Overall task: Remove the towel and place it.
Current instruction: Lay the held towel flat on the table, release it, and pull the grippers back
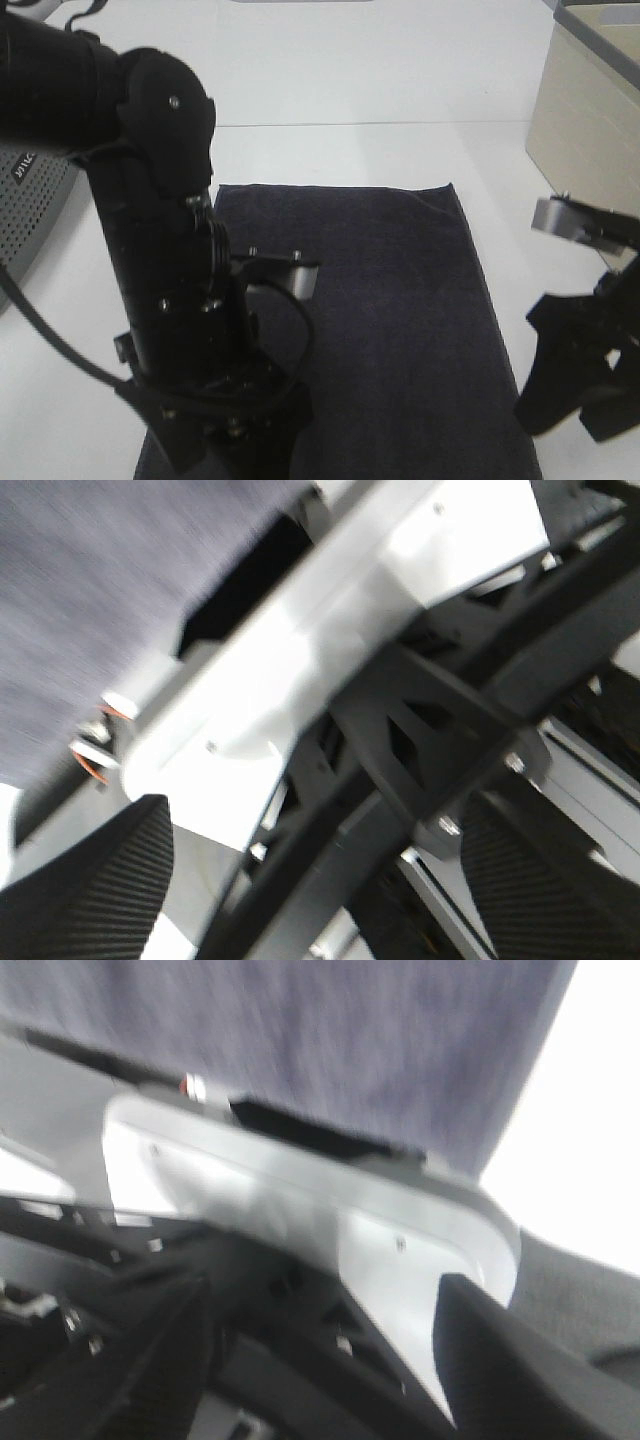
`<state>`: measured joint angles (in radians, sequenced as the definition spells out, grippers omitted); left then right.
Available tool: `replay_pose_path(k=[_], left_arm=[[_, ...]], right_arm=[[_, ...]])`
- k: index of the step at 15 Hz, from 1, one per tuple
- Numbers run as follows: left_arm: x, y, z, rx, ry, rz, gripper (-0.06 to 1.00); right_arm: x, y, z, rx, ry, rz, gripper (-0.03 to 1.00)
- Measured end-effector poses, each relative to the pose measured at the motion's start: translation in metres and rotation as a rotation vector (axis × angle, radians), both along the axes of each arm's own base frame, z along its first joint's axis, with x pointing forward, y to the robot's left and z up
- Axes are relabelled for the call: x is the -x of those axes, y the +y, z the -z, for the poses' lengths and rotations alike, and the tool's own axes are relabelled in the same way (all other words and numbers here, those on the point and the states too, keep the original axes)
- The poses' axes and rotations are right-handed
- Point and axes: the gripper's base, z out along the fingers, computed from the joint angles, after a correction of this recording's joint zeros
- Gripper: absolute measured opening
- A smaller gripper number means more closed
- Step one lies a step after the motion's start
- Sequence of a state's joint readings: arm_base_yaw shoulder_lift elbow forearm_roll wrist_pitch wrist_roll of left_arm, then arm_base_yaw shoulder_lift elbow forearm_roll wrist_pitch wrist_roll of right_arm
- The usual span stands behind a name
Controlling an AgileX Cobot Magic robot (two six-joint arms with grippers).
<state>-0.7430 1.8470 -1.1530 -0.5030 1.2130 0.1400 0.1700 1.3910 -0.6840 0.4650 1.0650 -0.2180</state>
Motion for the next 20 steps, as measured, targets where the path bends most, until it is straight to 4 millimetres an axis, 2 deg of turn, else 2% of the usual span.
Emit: replay_pose_path(k=[3, 4, 5, 7, 8, 9, 11, 12, 15, 17, 20], left_arm=[[-0.055, 0.016, -0.031, 0.018, -0.196, -0.048, 0.75], [-0.074, 0.025, -0.043, 0.02, -0.261, -0.074, 0.76], [-0.106, 0.048, -0.062, 0.004, -0.376, -0.151, 0.82], [-0.137, 0.074, -0.081, 0.024, -0.474, -0.281, 0.84], [-0.152, 0.09, -0.086, 0.03, -0.503, -0.346, 0.84], [-0.158, 0.095, -0.087, 0.037, -0.51, -0.372, 0.84], [-0.181, 0.123, -0.085, 0.055, -0.518, -0.434, 0.84], [-0.191, 0.132, -0.079, 0.071, -0.515, -0.428, 0.84], [-0.214, 0.147, -0.061, 0.117, -0.508, -0.42, 0.84], [-0.228, 0.146, -0.042, 0.111, -0.504, -0.408, 0.84], [-0.25, 0.143, -0.013, 0.104, -0.487, -0.403, 0.84]], right_arm=[[-0.041, -0.016, -0.04, -0.025, -0.161, 0.092, 0.65], [-0.051, -0.018, -0.051, -0.031, -0.183, 0.093, 0.69], [-0.076, -0.017, -0.07, -0.041, -0.237, 0.087, 0.82], [-0.107, -0.017, -0.085, -0.024, -0.308, 0.088, 0.87], [-0.123, -0.018, -0.085, -0.003, -0.311, 0.078, 0.87], [-0.131, -0.018, -0.087, 0.001, -0.311, 0.072, 0.87], [-0.167, -0.017, -0.08, 0.015, -0.282, 0.045, 0.87], [-0.19, -0.016, -0.07, 0.015, -0.277, 0.041, 0.87], [-0.238, -0.014, -0.05, 0.014, -0.306, 0.025, 0.87], [-0.256, -0.013, -0.034, 0.014, -0.3, 0.024, 0.87], [-0.273, -0.012, -0.013, 0.015, -0.282, 0.025, 0.86]])
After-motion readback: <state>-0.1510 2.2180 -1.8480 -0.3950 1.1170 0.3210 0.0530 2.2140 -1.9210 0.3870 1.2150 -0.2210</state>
